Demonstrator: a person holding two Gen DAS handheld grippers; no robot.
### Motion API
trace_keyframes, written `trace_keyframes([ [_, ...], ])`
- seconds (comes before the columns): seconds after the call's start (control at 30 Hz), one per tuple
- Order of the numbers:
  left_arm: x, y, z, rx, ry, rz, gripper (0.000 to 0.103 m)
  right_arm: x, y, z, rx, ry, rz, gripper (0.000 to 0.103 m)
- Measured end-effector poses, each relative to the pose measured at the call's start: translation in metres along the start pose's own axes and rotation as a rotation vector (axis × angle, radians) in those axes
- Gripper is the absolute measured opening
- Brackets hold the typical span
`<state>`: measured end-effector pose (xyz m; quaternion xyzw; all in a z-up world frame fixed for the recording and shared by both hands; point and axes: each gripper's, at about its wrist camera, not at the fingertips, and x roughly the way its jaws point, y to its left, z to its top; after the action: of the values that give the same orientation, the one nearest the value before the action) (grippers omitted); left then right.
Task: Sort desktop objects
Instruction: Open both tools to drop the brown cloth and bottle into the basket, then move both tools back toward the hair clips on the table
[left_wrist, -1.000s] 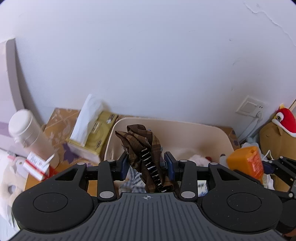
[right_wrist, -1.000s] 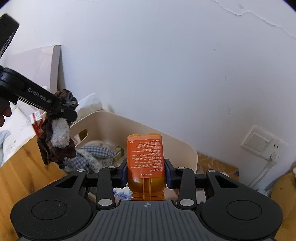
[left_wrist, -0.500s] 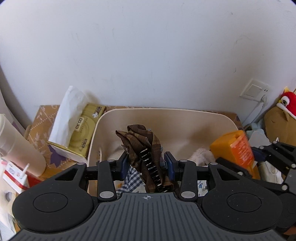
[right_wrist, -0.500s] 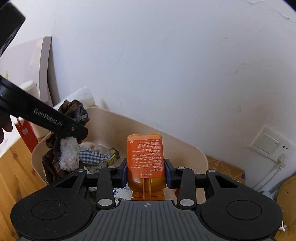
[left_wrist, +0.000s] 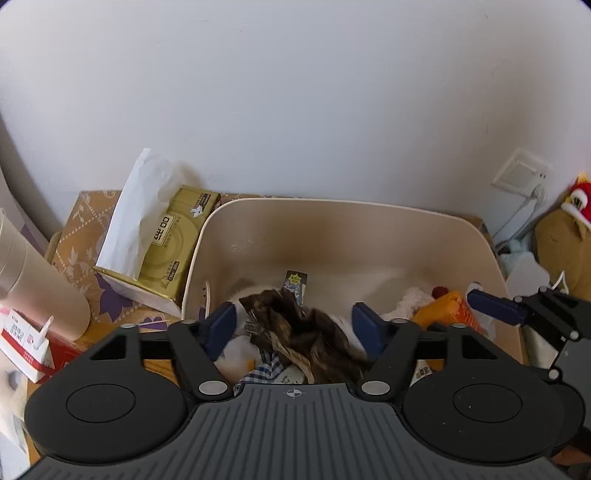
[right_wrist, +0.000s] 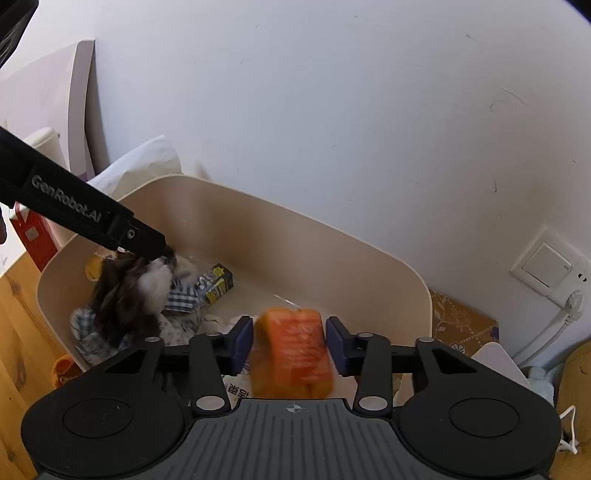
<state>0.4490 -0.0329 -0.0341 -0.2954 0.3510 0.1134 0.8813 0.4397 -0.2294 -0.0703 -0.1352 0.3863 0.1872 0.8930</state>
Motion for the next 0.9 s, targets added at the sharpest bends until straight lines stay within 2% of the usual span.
trace_keyframes([
  [0.13,-0.005,0.003,-0.001,-0.02,-0.004,-0.008,0.077,-0.008,-0.005,-0.005,-0.009,-0.025,-0.011,0.073],
  [0.33,-0.015,0.004,-0.008,0.006,-0.014,0.006,0.077,-0.027,-0.003,-0.009,0.024,-0.078,-0.025,0.101],
  [0.6,-0.05,0.008,-0.02,-0.014,-0.097,-0.008,0.078,-0.059,0.005,-0.028,0.068,-0.087,0.011,0.103],
  [0.67,-0.057,0.008,-0.022,-0.019,-0.105,-0.015,0.078,-0.06,0.01,-0.032,0.07,-0.085,0.017,0.103],
  [0.77,-0.068,0.008,-0.028,-0.02,-0.129,0.015,0.078,-0.065,0.014,-0.039,0.069,-0.076,0.019,0.103],
  [0.9,-0.078,0.013,-0.043,-0.029,-0.124,0.02,0.078,-0.067,0.022,-0.049,0.064,-0.056,0.025,0.103],
])
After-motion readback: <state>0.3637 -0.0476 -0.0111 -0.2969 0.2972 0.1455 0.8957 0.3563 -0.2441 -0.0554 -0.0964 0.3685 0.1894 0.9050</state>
